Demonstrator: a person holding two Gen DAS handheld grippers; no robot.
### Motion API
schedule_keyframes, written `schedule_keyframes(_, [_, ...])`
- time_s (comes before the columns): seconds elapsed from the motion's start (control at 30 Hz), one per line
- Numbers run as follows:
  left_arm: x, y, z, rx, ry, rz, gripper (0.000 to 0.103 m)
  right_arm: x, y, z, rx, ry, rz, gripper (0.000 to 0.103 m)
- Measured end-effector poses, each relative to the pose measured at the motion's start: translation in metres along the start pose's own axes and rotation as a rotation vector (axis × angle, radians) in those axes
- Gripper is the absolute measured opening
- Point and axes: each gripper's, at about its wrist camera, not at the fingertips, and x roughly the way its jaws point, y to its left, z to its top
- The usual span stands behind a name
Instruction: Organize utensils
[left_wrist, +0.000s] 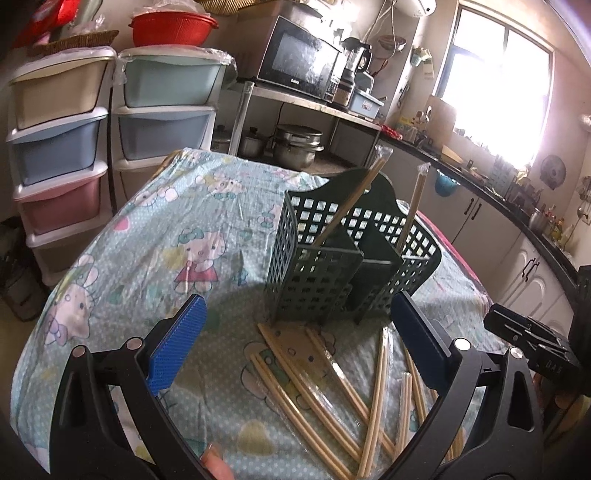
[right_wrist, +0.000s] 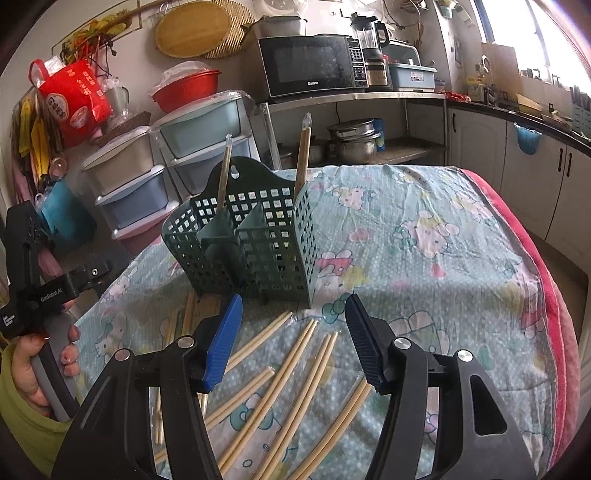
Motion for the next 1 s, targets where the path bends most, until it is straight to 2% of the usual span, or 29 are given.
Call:
schedule_keyframes(0.4, [0.016,0.008,-0.024,0.0,0.091,-0.004,0.092,0.017,0.002,-0.016,-0.013,0.076,-0.007,0.055])
schedule_keyframes(0.57, [0.026,0.016,-0.033,-0.021,0.134,-0.014,0.091,0.031,-0.003,-0.022,0.002,0.133,-0.015,0.043])
schedule_keyframes(0.73, [0.038,0.025,-0.04,-0.083,0.19,-0.064,0.074,0.045,-0.009,-0.025,0.019,0.176,-0.022,0.04])
schedule_keyframes(0.8, [0.043,0.026,-0.044,-0.094,0.213,-0.065,0.064,0.052,-0.012,-0.025,0.024,0.198,-0.03,0.038])
schedule_keyframes(0.87, [0.047,0.027,-0.048,-0.105,0.237,-0.07,0.06,0.057,-0.014,-0.025,0.031,0.215,-0.03,0.038])
schedule_keyframes(1.0, [0.054,0.029,-0.052,-0.117,0.274,-0.08,0.047,0.063,-0.015,-0.024,0.029,0.227,-0.029,0.037])
